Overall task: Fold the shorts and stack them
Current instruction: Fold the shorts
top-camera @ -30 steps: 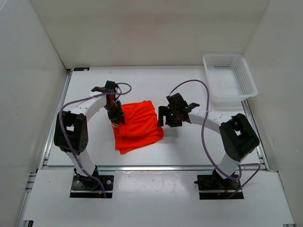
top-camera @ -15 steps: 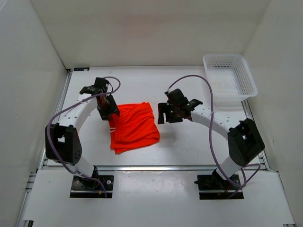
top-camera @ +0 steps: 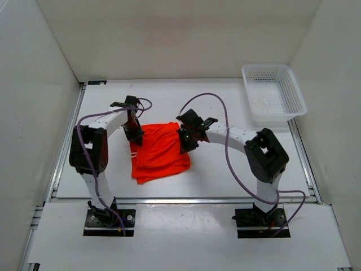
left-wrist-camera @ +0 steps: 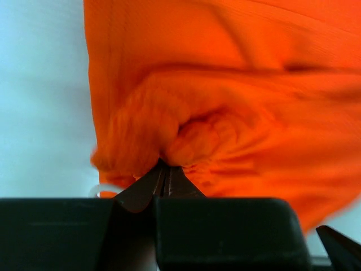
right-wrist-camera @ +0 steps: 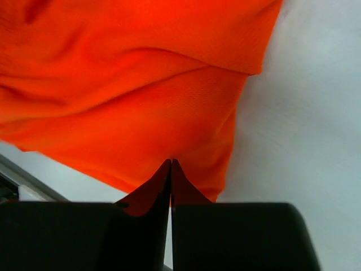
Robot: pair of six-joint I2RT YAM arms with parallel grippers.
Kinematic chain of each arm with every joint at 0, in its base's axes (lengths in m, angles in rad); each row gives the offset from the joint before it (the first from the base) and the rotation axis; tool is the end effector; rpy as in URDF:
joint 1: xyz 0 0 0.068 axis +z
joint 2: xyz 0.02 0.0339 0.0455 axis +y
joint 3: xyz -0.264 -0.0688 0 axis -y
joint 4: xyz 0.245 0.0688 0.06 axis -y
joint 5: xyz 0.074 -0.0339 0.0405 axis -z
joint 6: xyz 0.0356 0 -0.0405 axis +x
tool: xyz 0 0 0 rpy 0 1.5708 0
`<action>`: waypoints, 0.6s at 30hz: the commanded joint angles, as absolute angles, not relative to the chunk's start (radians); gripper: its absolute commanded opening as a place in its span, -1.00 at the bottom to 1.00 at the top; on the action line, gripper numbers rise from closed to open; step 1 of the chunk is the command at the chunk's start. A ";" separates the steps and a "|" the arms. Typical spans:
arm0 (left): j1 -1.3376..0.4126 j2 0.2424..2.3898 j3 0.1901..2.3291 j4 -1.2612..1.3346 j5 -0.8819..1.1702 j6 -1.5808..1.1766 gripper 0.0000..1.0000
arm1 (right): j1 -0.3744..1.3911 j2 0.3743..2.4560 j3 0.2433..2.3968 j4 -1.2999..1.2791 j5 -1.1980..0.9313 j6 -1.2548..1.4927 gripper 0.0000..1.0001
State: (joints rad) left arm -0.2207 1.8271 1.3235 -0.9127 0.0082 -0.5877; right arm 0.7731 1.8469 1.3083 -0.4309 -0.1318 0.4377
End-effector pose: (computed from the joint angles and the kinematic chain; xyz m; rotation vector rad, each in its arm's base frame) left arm 0.3388 -0.0763 0.1949 -0.5467 2.9508 -0.1027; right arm 0.2794 0.2791 0.2032 -0.4965 2.6077 0.6123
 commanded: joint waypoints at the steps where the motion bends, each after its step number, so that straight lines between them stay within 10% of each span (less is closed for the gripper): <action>1: -0.212 1.861 1.362 -0.897 -0.049 -0.574 -0.78 | 0.785 1.910 1.341 -0.419 -0.169 0.446 -0.95; 18: -0.212 2.175 1.837 -1.021 -0.058 -0.466 -0.75 | 0.776 1.995 1.439 -0.546 0.070 0.653 -0.83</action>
